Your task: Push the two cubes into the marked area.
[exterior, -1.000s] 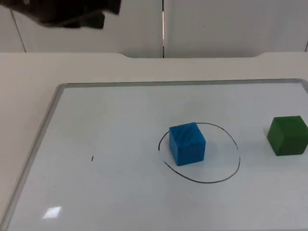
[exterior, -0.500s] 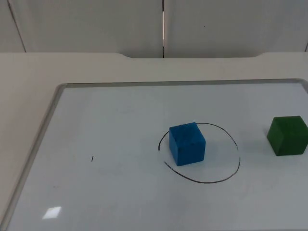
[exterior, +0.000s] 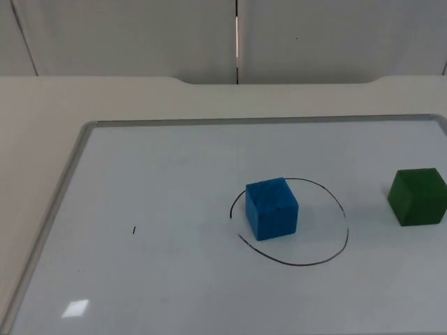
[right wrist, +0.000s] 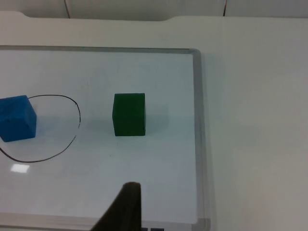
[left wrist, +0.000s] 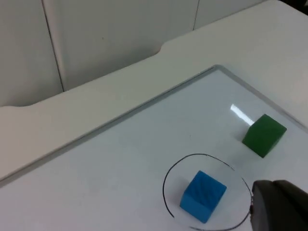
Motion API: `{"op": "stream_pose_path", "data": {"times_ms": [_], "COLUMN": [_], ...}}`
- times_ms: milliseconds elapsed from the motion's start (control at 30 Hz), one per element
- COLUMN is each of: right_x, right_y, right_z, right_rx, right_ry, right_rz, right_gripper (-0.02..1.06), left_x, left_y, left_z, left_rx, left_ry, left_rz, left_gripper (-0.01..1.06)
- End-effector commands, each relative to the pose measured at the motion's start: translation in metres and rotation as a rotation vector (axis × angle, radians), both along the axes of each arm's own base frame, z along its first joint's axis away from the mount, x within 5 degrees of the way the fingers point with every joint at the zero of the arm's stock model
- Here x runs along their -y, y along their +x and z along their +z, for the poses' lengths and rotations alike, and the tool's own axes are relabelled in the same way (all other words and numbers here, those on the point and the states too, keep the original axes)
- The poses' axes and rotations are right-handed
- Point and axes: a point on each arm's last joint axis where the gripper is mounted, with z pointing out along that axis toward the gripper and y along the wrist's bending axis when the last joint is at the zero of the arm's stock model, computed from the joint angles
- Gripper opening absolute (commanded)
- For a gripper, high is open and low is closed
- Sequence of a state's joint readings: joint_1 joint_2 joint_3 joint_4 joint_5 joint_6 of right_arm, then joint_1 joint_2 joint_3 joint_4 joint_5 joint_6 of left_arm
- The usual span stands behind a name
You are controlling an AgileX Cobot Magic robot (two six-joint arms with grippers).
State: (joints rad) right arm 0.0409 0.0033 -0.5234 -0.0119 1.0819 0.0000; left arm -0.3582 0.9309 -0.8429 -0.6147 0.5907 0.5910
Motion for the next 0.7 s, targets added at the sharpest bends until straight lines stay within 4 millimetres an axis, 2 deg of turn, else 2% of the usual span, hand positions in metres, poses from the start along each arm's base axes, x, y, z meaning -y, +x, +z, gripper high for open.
{"op": "stream_pose_path", "data": {"times_ms": [0, 200, 367, 667], "right_x": [0.001, 0.001, 0.001, 0.001], "right_y": [0.001, 0.001, 0.001, 0.001], "right_z": [-0.002, -0.002, -0.002, -0.002], "right_rx": [-0.002, -0.002, -0.002, -0.002], "right_ry": [0.0, 0.0, 0.002, 0.002], "right_rz": [-0.003, -0.003, -0.007, -0.007], "right_gripper": [1.05, 1.05, 1.05, 1.05], "left_x": [-0.006, -0.013, -0.023, -0.039], "left_y": [-0.014, -0.032, -0.049, -0.082], "left_z": [-0.008, -0.01, -0.001, 0.001], "left_rx": [-0.003, 0.005, 0.044, 0.05], "left_ry": [-0.009, -0.012, -0.035, 0.019], "left_rz": [0.013, 0.016, 0.061, 0.078], "left_gripper": [0.0, 0.0, 0.0, 0.0]}}
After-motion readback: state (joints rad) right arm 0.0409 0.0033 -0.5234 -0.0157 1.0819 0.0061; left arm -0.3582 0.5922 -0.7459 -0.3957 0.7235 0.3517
